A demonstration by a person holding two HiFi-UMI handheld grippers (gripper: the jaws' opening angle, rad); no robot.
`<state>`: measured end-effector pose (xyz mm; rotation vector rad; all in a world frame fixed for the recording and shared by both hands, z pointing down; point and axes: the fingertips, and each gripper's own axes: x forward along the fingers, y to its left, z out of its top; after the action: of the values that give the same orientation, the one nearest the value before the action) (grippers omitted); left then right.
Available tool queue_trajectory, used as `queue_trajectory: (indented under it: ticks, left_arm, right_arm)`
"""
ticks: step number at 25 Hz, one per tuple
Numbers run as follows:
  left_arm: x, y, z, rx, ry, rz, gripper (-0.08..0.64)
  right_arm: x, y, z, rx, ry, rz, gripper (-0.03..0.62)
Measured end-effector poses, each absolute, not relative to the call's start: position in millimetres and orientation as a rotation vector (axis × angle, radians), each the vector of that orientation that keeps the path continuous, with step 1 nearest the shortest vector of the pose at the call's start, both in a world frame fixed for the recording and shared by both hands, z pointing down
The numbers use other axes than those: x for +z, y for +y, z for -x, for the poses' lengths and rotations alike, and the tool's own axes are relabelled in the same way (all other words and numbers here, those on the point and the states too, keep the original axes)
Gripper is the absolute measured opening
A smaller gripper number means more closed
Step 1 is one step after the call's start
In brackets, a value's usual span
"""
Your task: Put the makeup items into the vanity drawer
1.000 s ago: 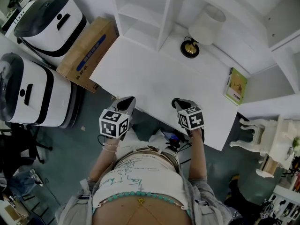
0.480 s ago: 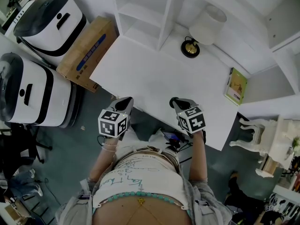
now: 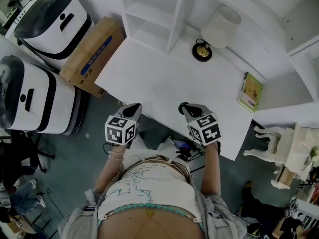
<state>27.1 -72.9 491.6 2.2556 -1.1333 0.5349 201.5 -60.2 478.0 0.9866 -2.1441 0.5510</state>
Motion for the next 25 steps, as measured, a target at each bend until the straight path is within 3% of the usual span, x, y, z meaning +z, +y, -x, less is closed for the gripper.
queue_trajectory:
  ticks: [25]
  left_arm:
    - [513.5, -83.7, -7.1, 0.6, -1.107, -2.252, 0.002]
  right_arm:
    - [438.3, -56.8, -175.1, 0.501, -2.209, -1.016, 0.029]
